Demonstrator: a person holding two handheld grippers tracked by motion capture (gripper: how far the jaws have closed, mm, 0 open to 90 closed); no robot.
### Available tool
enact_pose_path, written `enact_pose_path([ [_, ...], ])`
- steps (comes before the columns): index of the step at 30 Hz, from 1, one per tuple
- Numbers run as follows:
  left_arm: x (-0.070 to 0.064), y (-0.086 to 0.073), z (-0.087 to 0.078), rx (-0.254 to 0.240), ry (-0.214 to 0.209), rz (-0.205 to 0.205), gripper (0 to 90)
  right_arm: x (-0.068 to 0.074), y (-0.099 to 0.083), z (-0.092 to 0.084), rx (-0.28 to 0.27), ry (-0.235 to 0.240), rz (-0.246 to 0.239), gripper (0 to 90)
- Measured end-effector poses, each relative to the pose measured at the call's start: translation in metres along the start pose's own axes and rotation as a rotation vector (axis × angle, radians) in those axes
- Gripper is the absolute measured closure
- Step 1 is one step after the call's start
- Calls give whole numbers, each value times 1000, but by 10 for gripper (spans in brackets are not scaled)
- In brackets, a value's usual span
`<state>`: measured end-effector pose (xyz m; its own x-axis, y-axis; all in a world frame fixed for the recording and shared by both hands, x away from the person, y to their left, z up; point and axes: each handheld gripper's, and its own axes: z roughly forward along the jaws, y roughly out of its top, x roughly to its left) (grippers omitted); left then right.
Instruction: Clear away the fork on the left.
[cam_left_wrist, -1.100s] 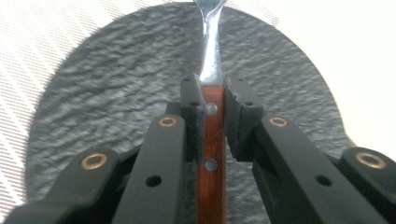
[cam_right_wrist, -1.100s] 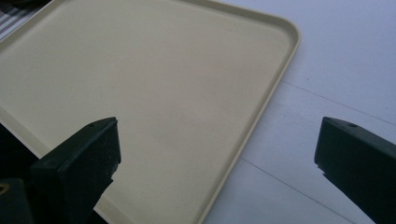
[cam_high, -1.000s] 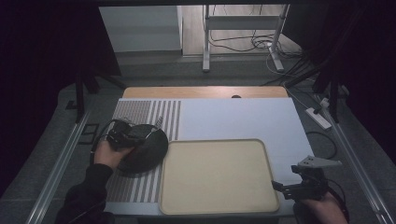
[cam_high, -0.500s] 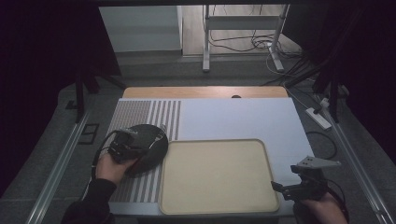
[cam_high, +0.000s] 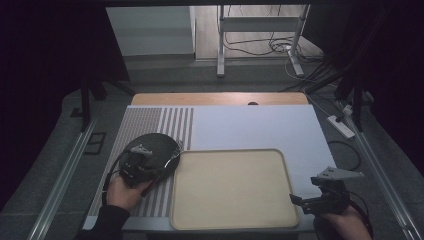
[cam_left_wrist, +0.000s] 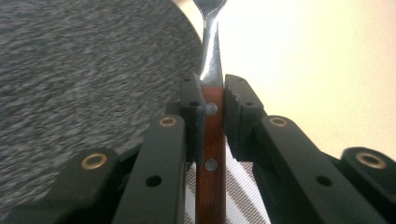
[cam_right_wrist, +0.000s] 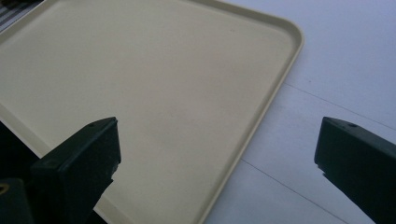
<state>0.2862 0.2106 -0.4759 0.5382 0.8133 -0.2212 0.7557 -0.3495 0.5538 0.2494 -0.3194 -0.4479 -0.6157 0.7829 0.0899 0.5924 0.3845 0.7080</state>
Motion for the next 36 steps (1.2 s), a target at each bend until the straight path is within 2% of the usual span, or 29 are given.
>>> enact_pose_path([
  [7, -13, 7, 10, 9, -18, 8, 782, 0, 0, 0, 1, 1, -1, 10],
  [8, -18, 9, 14, 9, -33, 8, 781, 0, 0, 0, 3, -1, -3, 10],
  [14, -30, 18, 25, 20, -54, 13, 781, 0, 0, 1, 5, 1, -3, 10],
  [19, -38, 24, 33, 21, -54, 21, 781, 0, 0, 1, 6, 0, -3, 10],
  [28, -62, 37, 58, 51, -54, 50, 780, 0, 1, 1, 8, 0, -4, 10],
  [36, -65, 35, 74, 96, -35, 35, 779, 0, 0, 1, 6, 3, -4, 10],
])
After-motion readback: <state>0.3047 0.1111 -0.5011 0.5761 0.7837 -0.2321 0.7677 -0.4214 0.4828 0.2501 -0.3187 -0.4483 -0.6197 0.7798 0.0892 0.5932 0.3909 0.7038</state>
